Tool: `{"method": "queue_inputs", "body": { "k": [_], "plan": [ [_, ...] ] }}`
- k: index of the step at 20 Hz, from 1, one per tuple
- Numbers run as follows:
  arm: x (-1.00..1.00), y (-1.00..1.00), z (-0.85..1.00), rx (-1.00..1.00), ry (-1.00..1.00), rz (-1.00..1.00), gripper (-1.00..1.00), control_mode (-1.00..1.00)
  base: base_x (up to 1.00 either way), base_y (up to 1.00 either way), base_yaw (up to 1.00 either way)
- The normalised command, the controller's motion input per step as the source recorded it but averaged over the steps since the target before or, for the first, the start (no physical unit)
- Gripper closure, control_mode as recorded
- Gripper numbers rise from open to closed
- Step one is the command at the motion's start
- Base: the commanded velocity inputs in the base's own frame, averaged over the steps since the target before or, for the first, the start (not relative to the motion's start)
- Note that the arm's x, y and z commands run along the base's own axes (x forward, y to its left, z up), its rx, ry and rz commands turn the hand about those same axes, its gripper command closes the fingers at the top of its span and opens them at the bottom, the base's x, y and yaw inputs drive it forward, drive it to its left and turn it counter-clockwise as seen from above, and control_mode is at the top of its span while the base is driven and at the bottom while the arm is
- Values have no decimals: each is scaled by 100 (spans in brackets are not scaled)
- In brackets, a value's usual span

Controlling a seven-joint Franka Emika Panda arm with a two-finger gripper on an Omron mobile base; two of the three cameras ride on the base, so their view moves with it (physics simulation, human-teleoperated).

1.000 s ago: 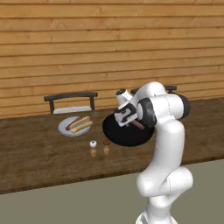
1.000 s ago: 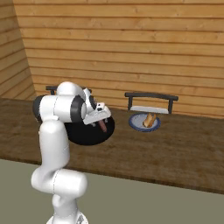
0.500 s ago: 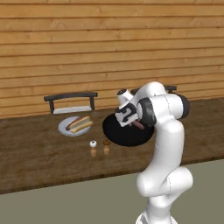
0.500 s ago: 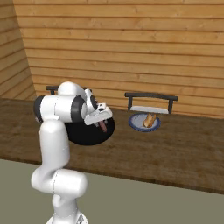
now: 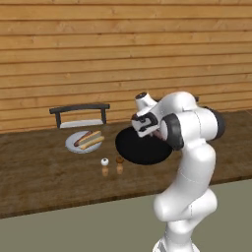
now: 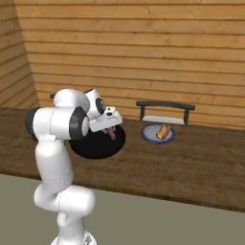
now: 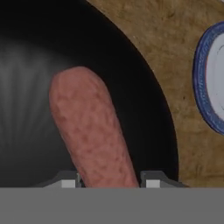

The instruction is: Place one bun and one sausage from the bowl on each plate.

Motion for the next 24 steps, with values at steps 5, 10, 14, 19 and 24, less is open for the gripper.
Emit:
{"method": "queue_inputs", "body": {
  "k": [5, 10, 14, 19, 24],
  "plan": [
    [9, -19, 100, 2, 0, -9, 100, -100, 0, 0, 0],
    [50, -58, 64, 0, 9, -11, 100, -100, 0, 0, 0],
    [85, -74, 0, 0, 12, -8, 100, -100, 0, 0, 0],
    [65, -70, -9, 0, 5, -6, 100, -100, 0, 0, 0],
    [29, -75, -42, 0, 9, -4, 100, -100, 0, 0, 0]
  ]
}}
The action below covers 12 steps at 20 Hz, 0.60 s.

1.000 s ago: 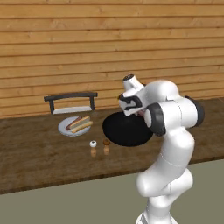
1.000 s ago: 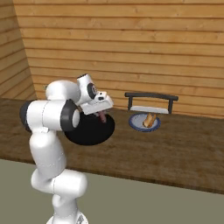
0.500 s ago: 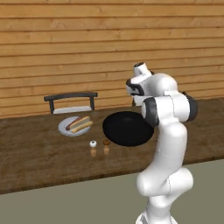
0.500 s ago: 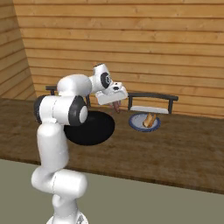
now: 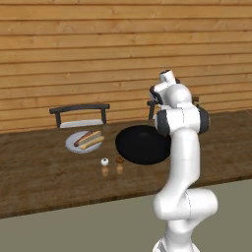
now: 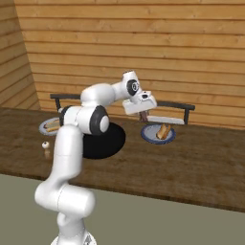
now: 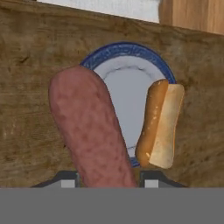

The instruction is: Place one bun and one sausage from the bowl on each plate.

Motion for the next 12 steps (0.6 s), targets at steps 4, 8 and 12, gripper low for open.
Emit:
{"method": "queue_inputs", "body": {
  "k": [4, 8, 12],
  "plan": [
    [8, -67, -55, 3, 16, -3, 100, -100, 0, 0, 0],
    [-50, -17, -48, 8, 6, 0, 100, -100, 0, 0, 0],
    [-31, 1, -48, 8, 0, 0, 100, -100, 0, 0, 0]
  ]
}}
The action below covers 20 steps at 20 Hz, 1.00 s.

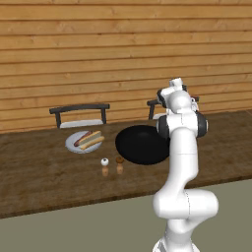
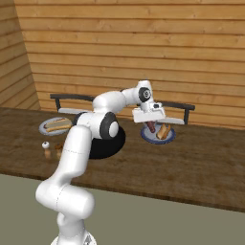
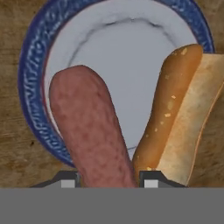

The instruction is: Place one bun and one sausage from the bowl on each plate.

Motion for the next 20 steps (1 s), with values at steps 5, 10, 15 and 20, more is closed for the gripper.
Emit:
{"method": "queue_inputs", "body": {
  "k": [5, 10, 15, 20],
  "plan": [
    [-8, 0, -38, 1, 0, 0, 100, -100, 0, 0, 0],
    [34, 4, -7, 0, 0, -6, -100, -100, 0, 0, 0],
    [44, -1, -2, 0, 1, -9, -100, -100, 0, 0, 0],
    [1, -6, 32, 4, 1, -8, -100, -100, 0, 0, 0]
  ]
}}
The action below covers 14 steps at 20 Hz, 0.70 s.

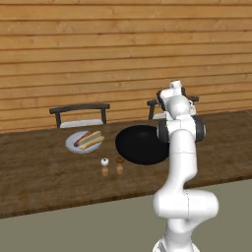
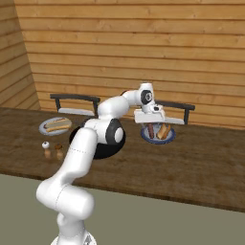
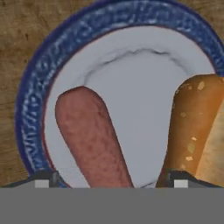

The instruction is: Place one bun and one sausage from the bowl on each plate.

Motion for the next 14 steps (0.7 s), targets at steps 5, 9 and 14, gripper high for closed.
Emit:
{"method": "queue_inputs", "body": {
  "k": [5, 9, 14],
  "plan": [
    [-93, 2, 100, 18, 0, -2, -100, -100, 0, 0, 0],
    [-100, 46, 19, 3, -3, 0, -100, -100, 0, 0, 0],
    [-100, 96, -47, -9, -25, 0, -100, -100, 0, 0, 0]
  ]
}}
